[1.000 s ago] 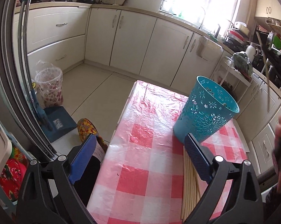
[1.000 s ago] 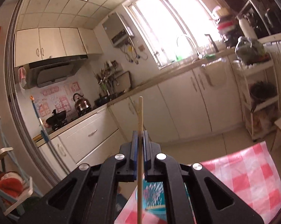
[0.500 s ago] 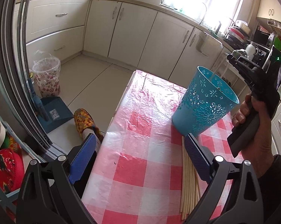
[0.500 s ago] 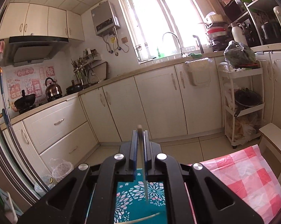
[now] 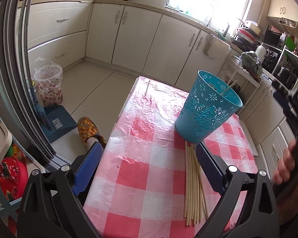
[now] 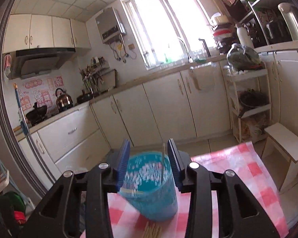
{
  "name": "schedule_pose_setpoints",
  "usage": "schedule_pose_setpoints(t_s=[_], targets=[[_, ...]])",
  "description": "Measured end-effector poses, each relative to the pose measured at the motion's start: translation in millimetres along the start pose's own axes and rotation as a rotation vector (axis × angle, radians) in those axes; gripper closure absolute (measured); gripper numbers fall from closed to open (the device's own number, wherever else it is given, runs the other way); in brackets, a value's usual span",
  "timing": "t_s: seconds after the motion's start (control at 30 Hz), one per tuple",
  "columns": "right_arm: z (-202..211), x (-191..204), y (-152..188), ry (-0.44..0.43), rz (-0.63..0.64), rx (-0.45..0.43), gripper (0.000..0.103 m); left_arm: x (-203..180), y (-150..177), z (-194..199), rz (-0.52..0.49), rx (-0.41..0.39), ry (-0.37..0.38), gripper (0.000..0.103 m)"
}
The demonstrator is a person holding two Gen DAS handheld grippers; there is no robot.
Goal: Organize utensils
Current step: 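Lift the stick with the right tool over the basket and release it, then grasp a wooden stick with the right tool while the left tool grasps another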
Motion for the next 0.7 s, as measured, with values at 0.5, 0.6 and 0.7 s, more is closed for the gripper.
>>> schedule_pose_setpoints(t_s=[0.5, 0.6, 0.7], targets=[[-70, -8, 188, 0.011, 0.0, 0.626, 0.096, -14, 24, -12, -0.089, 0.081, -0.014, 0.011], [-70, -12, 190, 0.013, -0.019, 0.618, 0.097, -24, 28, -22, -0.12, 0.105, -0.011, 0.011], [-59, -22, 186, 0.028, -0.075, 0.578, 0.097, -45, 31, -40, -0.181, 0.138, 0.003, 0.011]])
Point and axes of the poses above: each gripper's, at about its wrist camera, not at the fingertips, and z roughly against the way its jaws point, x to its left, y to its underside, the point moved 5 cm from there along -z, roughly the way its jaws point, and after that the axes turned 12 degrees about -y, right-handed, at the moved point
